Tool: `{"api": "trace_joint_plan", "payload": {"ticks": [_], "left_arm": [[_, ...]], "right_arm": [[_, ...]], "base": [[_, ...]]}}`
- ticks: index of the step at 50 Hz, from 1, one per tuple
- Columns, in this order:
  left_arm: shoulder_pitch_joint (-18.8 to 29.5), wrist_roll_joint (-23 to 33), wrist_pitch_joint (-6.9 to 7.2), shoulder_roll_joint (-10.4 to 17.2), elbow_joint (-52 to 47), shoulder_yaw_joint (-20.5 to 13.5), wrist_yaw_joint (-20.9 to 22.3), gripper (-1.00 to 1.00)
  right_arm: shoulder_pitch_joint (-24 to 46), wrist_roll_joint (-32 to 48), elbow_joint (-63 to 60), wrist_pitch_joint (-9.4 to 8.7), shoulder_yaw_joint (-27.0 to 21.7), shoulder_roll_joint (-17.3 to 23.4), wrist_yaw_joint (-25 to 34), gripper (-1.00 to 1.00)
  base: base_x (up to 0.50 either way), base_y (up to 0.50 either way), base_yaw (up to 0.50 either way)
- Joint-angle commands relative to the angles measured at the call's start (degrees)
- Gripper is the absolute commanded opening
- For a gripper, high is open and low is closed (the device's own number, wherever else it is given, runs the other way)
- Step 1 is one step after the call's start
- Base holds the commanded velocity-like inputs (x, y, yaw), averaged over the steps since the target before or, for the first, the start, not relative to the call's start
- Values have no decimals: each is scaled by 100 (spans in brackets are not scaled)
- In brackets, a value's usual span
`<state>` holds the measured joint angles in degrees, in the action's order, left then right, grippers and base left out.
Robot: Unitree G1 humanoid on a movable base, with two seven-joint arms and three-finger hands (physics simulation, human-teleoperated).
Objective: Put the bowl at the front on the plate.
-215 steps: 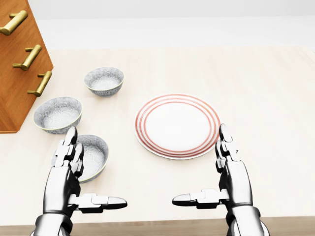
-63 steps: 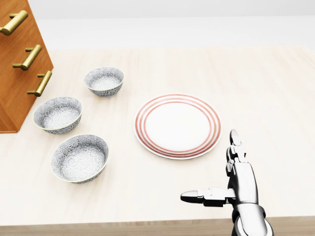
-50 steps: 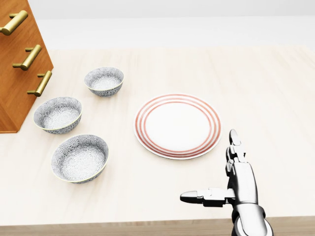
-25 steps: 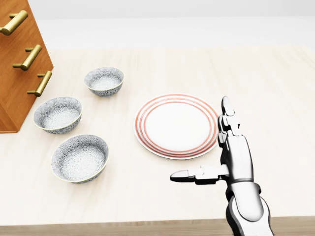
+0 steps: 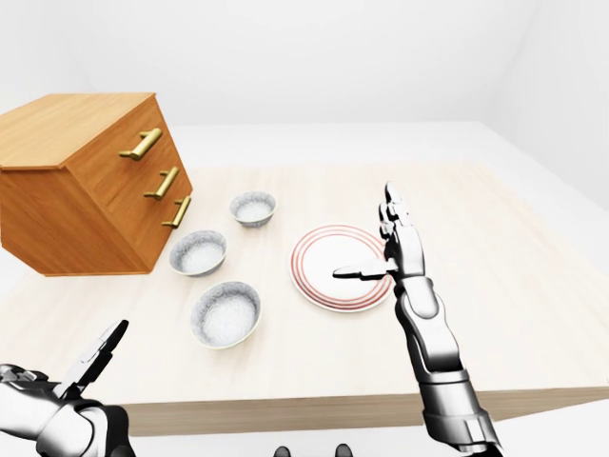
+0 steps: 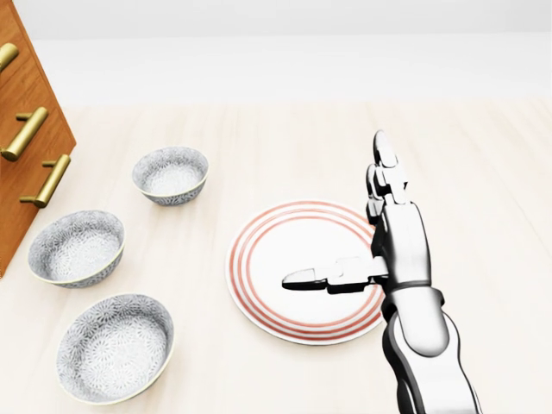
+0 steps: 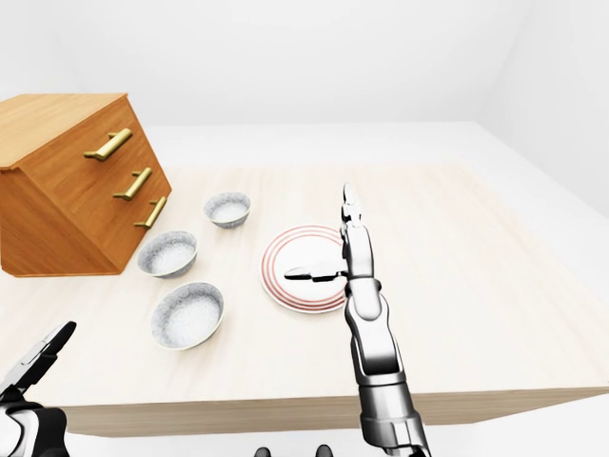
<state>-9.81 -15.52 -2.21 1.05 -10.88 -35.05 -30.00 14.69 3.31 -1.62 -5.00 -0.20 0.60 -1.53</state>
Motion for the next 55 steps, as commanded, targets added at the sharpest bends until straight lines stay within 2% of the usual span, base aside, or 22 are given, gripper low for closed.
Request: {"api": "trace_joint_plan", "payload": {"ticks": [1,11,14,17,23,27,29,30,33,38,41,45,46,47,51,53,55], "left_arm": [[-4,-26,37,12,-40,3,0,100],[-5,-28,65,-2,-67,-7,0,100],[17,-2,17,0,-5,7,0,100],[-26,-19,48,-14,-88,2,0,100],[4,-14,36,-1,-25,9,0,100],[-10,-27,127,1,-114,-2,0,100],[-8,-25,129,-2,-116,-5,0,100],[8,-14,100,-1,-69,-3,0,100],[-9,-26,149,-6,-125,-19,0,100],[-15,-26,151,-18,-152,-34,0,100],[-10,-23,147,-19,-139,-35,0,100],[-1,-22,142,-12,-112,-28,0,100],[19,-8,104,-7,-53,-18,0,100],[19,-12,101,-2,-47,-14,0,100],[-23,-33,231,-14,-209,-32,0,100],[-10,-22,219,-19,-188,-39,0,100],[25,0,142,-7,-79,-20,0,100]], "right_arm": [[126,-7,133,0,21,-18,-15,100],[108,51,251,0,75,-43,-20,100],[123,67,391,0,88,-62,-12,100],[155,120,385,0,133,-69,-5,100],[292,274,235,0,208,-120,87,100],[387,430,284,0,283,-132,122,100],[387,443,284,0,279,-139,129,100],[454,748,136,0,484,-125,161,100],[555,1137,144,0,587,-180,315,100],[711,1896,325,0,778,-294,399,100],[808,1977,388,0,741,-407,452,100],[999,2698,481,0,976,-411,746,100],[1076,3125,457,0,1112,-394,782,100],[1106,3310,484,0,1122,-423,909,100],[1307,4249,456,0,1184,-496,1285,100],[1379,4747,428,0,1298,-455,1675,100],[1413,5247,508,0,1300,-462,1978,100]], "base": [[46,-4,0],[46,-4,0],[46,-4,0],[44,-3,0],[0,0,0],[0,0,0],[0,0,0],[0,0,0],[0,0,0],[0,0,0],[0,0,0],[0,0,0],[0,0,0],[0,0,0],[0,0,0],[0,0,0],[0,0,0]]}}
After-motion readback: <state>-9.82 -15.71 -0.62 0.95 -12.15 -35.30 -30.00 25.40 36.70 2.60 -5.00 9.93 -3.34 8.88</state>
